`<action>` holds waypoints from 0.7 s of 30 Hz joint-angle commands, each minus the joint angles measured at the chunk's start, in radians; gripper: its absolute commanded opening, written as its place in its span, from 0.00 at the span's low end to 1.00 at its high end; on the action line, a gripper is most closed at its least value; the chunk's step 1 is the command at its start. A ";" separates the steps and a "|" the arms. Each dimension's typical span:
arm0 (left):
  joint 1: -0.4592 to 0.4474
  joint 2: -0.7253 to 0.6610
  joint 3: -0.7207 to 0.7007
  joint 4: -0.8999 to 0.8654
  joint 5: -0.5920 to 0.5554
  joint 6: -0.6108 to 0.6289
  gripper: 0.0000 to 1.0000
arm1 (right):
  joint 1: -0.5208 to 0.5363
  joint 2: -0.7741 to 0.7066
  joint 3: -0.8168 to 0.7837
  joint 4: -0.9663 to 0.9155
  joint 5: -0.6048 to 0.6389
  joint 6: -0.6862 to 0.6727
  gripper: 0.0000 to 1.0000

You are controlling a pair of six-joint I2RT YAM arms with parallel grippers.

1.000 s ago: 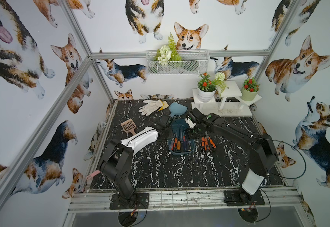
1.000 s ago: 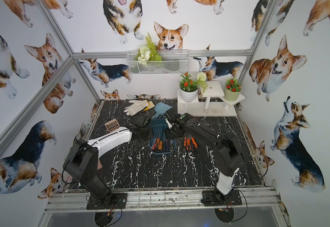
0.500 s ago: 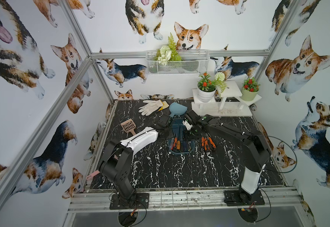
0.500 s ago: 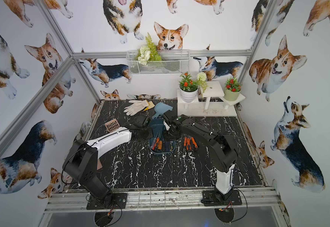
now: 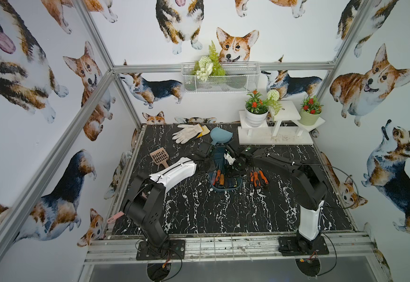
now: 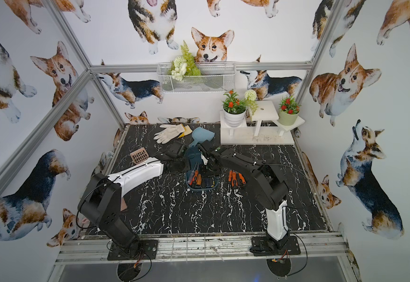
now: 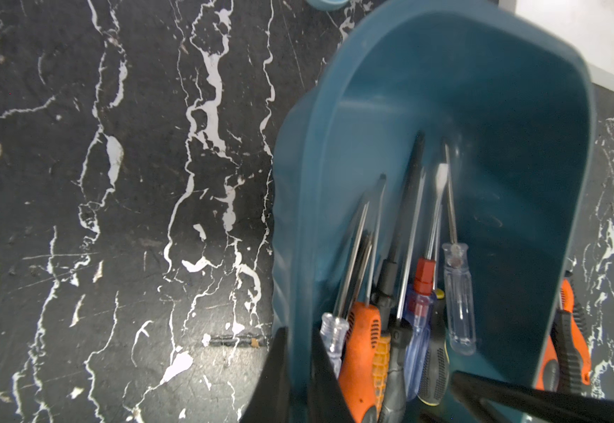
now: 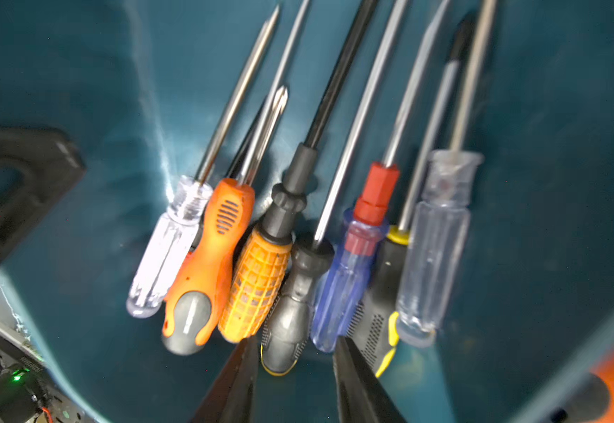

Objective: Take out the screwdriver from the storage box
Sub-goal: Pick up the screwdriver from the storage box.

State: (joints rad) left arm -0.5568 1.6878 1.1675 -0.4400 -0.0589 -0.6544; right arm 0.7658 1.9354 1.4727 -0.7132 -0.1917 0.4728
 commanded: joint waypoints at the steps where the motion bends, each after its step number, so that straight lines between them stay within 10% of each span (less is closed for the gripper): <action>1: -0.001 0.001 0.015 0.049 0.021 -0.008 0.00 | 0.000 0.017 0.008 0.013 -0.009 0.024 0.40; 21: 0.000 -0.006 0.010 0.048 0.023 -0.014 0.00 | 0.009 0.148 0.058 -0.011 0.040 0.087 0.33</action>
State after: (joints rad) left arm -0.5568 1.6897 1.1740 -0.4507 -0.0654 -0.6552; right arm 0.7719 2.0708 1.5238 -0.7086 -0.1684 0.5488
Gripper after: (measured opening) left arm 0.117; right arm 0.328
